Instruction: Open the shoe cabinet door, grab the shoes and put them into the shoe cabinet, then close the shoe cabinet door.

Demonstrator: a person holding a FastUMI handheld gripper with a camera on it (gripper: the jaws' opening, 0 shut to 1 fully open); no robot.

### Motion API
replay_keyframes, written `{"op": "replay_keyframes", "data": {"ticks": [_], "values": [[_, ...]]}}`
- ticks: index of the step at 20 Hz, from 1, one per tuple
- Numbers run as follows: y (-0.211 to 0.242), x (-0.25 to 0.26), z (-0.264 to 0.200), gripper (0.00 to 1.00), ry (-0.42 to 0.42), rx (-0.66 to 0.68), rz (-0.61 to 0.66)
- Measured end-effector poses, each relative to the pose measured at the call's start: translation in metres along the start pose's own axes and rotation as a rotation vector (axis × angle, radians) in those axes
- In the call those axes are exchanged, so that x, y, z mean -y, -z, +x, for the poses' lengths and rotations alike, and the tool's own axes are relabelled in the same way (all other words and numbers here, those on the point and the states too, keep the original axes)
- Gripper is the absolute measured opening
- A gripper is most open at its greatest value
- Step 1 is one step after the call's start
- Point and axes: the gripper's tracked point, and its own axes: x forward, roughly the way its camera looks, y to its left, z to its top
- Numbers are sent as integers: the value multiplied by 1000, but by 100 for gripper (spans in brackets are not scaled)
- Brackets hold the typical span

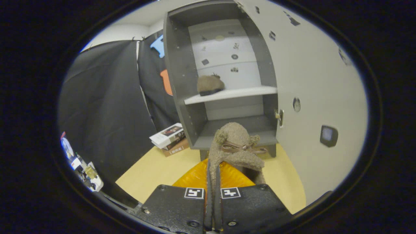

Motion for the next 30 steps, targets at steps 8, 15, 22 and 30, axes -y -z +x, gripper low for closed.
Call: {"op": "replay_keyframes", "data": {"ticks": [8,15,22,30], "values": [[-127,13,13,6,127,200,-130],[-239,17,49,6,99,338,-184],[-296,43,125,6,188,350,-231],[-271,87,230,9,283,190,-293]]}}
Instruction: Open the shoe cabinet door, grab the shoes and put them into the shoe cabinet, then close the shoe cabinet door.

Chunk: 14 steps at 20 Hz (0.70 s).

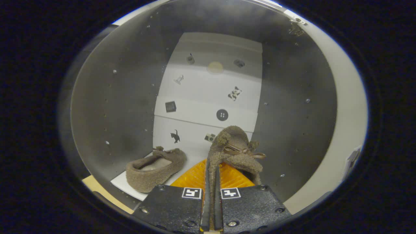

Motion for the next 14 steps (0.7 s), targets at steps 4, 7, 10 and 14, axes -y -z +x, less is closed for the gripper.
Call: {"op": "replay_keyframes", "data": {"ticks": [4,7,10,14], "values": [[20,-8,36,8,-3,-72,-77],[21,-9,56,9,12,-84,-166],[29,-20,70,9,-33,-140,-294],[42,-35,78,10,-74,-213,-316]]}}
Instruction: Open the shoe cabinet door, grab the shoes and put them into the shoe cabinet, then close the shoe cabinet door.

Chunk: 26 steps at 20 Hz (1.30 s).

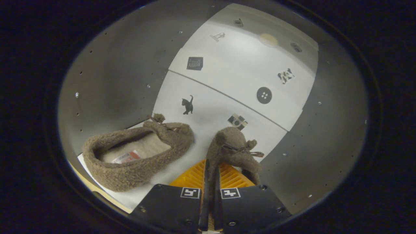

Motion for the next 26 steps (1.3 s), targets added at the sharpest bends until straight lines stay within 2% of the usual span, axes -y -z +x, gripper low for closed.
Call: {"op": "replay_keyframes", "data": {"ticks": [5,8,12,17,21,26], "values": [[6,3,-2,13,42,-68,-39],[4,10,-12,21,55,-58,-17],[-8,21,-41,81,81,10,36],[-24,18,-100,84,53,105,218],[-37,13,-155,100,36,158,339],[-51,-2,-247,100,-29,222,417]]}}
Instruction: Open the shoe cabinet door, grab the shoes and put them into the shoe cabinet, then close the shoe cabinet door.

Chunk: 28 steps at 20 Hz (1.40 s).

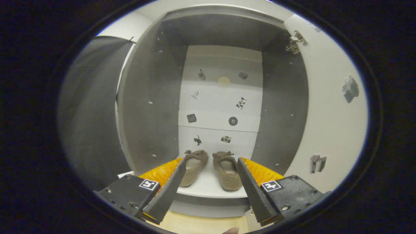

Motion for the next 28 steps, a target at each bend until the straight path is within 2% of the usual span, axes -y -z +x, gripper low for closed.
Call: {"op": "replay_keyframes", "data": {"ticks": [3,6,11,14,17,24,28], "values": [[-15,5,-57,100,21,36,-62],[-37,5,-129,100,-23,130,-53],[-52,18,-238,100,-88,174,-78],[-48,40,-292,100,-95,186,-91],[-35,55,-351,100,-153,174,-71],[-21,141,-443,100,-47,257,-84],[-14,185,-474,100,11,311,-73]]}}
